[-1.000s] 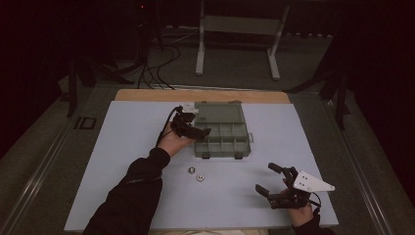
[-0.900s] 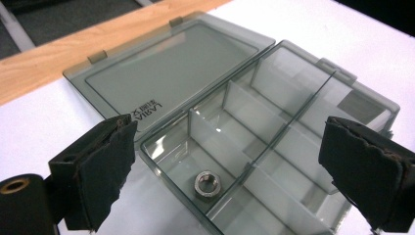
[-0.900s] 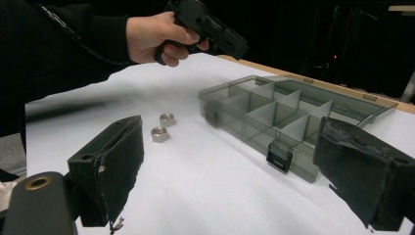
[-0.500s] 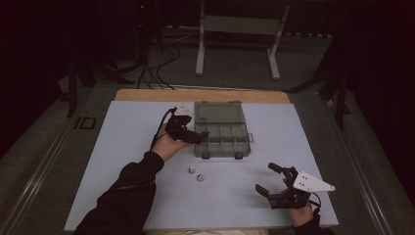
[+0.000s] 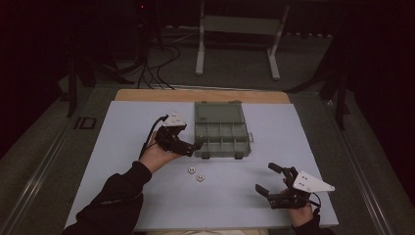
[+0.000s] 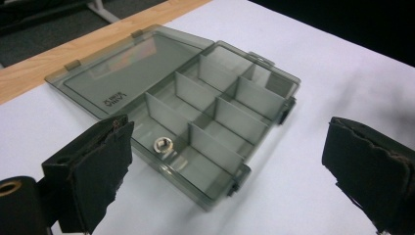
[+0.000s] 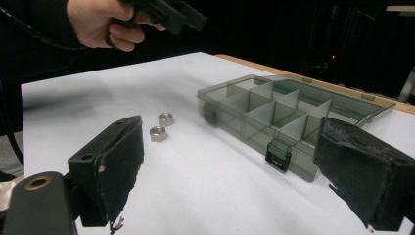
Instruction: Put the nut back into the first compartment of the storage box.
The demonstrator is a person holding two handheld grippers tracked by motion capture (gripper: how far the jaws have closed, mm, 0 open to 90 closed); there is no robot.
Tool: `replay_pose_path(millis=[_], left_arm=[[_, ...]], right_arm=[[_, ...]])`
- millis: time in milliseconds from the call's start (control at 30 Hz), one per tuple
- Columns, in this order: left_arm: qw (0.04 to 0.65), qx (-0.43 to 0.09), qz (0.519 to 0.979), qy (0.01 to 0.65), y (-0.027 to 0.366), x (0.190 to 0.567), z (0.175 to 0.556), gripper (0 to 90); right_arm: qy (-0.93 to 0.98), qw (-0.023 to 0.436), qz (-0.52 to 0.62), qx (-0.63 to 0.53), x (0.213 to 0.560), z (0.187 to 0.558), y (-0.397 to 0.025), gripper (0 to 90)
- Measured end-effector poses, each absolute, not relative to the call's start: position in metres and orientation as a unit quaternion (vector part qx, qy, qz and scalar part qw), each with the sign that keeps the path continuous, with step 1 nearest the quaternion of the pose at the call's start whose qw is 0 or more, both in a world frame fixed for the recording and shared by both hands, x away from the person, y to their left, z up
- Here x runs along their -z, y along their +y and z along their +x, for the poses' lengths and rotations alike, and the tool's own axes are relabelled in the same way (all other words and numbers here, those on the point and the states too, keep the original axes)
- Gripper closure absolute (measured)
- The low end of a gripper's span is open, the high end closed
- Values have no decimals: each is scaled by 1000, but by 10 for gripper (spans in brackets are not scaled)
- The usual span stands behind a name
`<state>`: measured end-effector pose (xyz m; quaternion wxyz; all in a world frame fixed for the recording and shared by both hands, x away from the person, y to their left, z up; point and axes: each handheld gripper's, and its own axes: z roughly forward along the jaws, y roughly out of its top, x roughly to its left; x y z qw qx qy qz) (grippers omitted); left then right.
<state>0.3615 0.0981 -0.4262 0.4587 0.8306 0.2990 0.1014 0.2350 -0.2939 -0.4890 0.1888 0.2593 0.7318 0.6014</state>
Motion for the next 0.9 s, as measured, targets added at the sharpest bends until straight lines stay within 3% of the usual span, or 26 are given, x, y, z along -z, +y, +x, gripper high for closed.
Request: replay_pose_path(millis=[500, 900], left_arm=[[456, -80, 846, 264, 103, 446, 334, 60], [444, -65, 862, 236, 109, 471, 322, 225]], right_arm=[[732, 188, 260, -602, 489, 235, -294, 115], [732, 187, 260, -602, 489, 235, -294, 115]])
